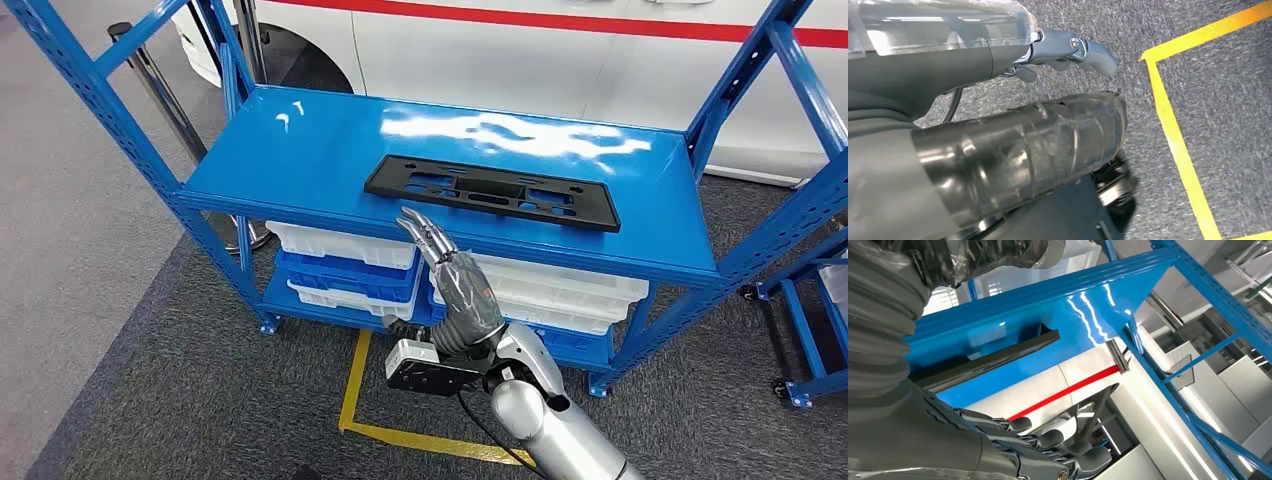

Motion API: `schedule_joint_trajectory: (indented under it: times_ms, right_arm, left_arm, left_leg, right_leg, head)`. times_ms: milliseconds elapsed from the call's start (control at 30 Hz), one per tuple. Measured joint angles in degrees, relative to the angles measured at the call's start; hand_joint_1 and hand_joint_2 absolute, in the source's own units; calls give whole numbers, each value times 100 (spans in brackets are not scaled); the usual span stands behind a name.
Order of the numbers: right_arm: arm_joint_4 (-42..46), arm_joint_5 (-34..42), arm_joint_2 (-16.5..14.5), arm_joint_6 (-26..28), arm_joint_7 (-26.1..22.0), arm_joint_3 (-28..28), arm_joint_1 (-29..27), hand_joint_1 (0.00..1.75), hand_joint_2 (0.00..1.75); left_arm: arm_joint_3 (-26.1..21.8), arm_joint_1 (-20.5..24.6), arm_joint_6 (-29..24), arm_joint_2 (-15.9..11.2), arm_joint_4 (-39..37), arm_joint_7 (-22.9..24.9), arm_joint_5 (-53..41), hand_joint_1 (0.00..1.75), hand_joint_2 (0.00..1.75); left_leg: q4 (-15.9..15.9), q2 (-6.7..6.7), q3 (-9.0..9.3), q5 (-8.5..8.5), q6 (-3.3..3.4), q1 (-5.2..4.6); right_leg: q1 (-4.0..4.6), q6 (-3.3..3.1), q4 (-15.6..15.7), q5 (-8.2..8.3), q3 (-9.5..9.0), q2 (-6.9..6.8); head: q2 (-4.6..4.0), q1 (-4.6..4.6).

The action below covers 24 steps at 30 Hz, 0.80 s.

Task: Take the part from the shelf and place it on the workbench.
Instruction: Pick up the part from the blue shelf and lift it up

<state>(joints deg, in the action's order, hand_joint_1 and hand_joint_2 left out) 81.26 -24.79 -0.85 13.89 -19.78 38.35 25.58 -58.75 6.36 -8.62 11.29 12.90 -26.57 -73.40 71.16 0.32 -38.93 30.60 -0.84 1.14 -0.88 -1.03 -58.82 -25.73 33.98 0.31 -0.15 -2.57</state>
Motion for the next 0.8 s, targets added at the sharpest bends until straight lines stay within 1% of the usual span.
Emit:
schedule_joint_trajectory:
  times_ms: [33,67,100,133,167,233,267,300,333,367,400,433,467,500,533,567,600,633,667,700,767,800]
  right_arm:
    - [0,-3,0,2,3,0,0,0,175]
    - [0,-5,0,4,5,-3,0,0,175]
    - [0,-8,1,9,12,-9,1,0,175]
    - [0,-10,2,14,19,-20,0,0,175]
    - [0,-11,3,20,26,-36,-2,0,175]
    - [2,-12,4,45,43,-73,-7,0,175]
    - [4,-16,5,66,50,-92,-10,0,175]
    - [7,-24,5,87,55,-110,-11,0,175]
    - [10,-33,7,104,58,-126,-13,0,175]
    - [12,-40,10,113,61,-138,-19,0,175]
    - [13,-45,17,115,62,-145,-31,0,175]
    - [13,-47,27,115,64,-150,-49,0,175]
    - [13,-49,38,115,67,-155,-68,0,175]
    - [13,-53,46,116,69,-161,-83,0,175]
    - [14,-57,51,116,70,-168,-91,0,175]
    - [15,-64,54,118,72,-178,-91,0,175]
    - [16,-70,55,119,73,-188,-89,0,175]
    - [17,-76,56,122,74,-198,-87,0,175]
    - [17,-85,57,130,76,-210,-89,0,175]
    - [17,-90,61,142,80,-220,-95,0,175]
    - [28,-111,72,179,87,-238,-110,0,175]
    - [39,-122,79,198,90,-243,-115,0,175]
  left_arm:
    - [1,2,1,-3,0,-1,0,0,0]
    - [2,4,3,-5,0,-2,-1,0,0]
    - [4,7,6,-9,-1,-3,-2,0,0]
    - [7,12,9,-10,-2,-4,-4,0,0]
    - [10,12,11,-10,-4,-5,-7,0,0]
    - [13,8,13,-13,-6,-7,-11,0,0]
    - [14,5,15,-14,-7,-10,-13,0,0]
    - [15,6,18,-14,-7,-13,-14,0,0]
    - [16,10,20,-14,-7,-15,-15,0,0]
    - [18,13,22,-14,-7,-19,-15,0,0]
    - [17,15,24,-15,-7,-20,-16,0,0]
    - [18,14,28,-16,-7,-20,-18,0,0]
    - [19,10,36,-17,-7,-21,-24,0,0]
    - [19,7,47,-18,-7,-21,-33,0,0]
    - [20,6,58,-18,-7,-21,-41,0,0]
    - [22,5,68,-16,-8,-21,-48,0,0]
    - [24,7,75,-13,-13,-21,-50,0,0]
    - [26,9,79,-10,-18,-21,-50,0,0]
    - [28,9,81,-8,-24,-21,-52,0,0]
    - [30,11,83,-7,-27,-20,-54,0,0]
    - [34,12,81,-8,-28,-19,-60,0,0]
    - [37,13,80,-8,-28,-18,-62,0,0]
  left_leg:
    - [-265,1,124,-135,-5,10]
    - [-474,0,218,-199,-8,17]
    - [-833,-3,379,-326,-5,20]
    - [-1060,-9,474,-386,16,18]
    - [-1147,-16,504,-378,46,10]
    - [-1160,-25,496,-389,137,-4]
    - [-1174,-24,502,-400,178,-4]
    - [-1189,-21,509,-411,221,-3]
    - [-1203,-17,517,-418,258,0]
    - [-1204,-13,519,-414,284,-5]
    - [-1204,-10,519,-407,305,-14]
    - [-1204,-8,522,-400,318,-26]
    - [-1203,-9,529,-391,328,-39]
    - [-1203,-13,541,-383,334,-51]
    - [-1203,-17,562,-373,335,-63]
    - [-1203,-21,585,-358,333,-72]
    - [-1200,-22,602,-340,320,-89]
    - [-1201,-22,611,-325,301,-96]
    - [-1204,-21,615,-312,278,-99]
    - [-1215,-17,619,-305,252,-101]
    - [-1224,-10,645,-275,195,-100]
    - [-1146,-9,624,-217,169,-100]
  right_leg:
    - [-5,13,-11,-9,-2,4]
    - [-6,29,-24,-19,1,6]
    - [1,60,-56,-37,14,13]
    - [10,95,-80,-47,32,17]
    - [23,130,-91,-49,50,19]
    - [25,199,-87,-45,62,17]
    - [17,228,-114,-75,72,13]
    - [7,253,-222,-151,118,7]
    - [3,274,-451,-286,224,3]
    - [2,286,-783,-453,384,-2]
    - [4,293,-1177,-617,581,-4]
    - [6,296,-1510,-718,756,-4]
    - [8,287,-1669,-714,853,-4]
    - [13,267,-1628,-608,849,-4]
    - [22,233,-1358,-413,731,-4]
    - [42,185,-956,-204,548,-6]
    - [68,135,-580,-64,368,-11]
    - [94,97,-293,14,228,-18]
    - [118,70,-138,19,155,-22]
    - [133,58,-102,-8,131,-22]
    - [109,33,-30,-7,80,-12]
    - [87,11,12,-5,38,-12]
  head:
    - [0,0]
    - [0,-1]
    - [0,1]
    - [0,0]
    - [0,0]
    - [0,-1]
    - [0,-2]
    - [0,-2]
    - [0,-3]
    - [0,-4]
    - [0,-3]
    - [0,-3]
    - [0,-2]
    - [0,-2]
    - [0,-2]
    - [0,-2]
    - [0,-1]
    - [0,-2]
    - [0,-2]
    - [0,-1]
    - [0,-1]
    - [0,1]
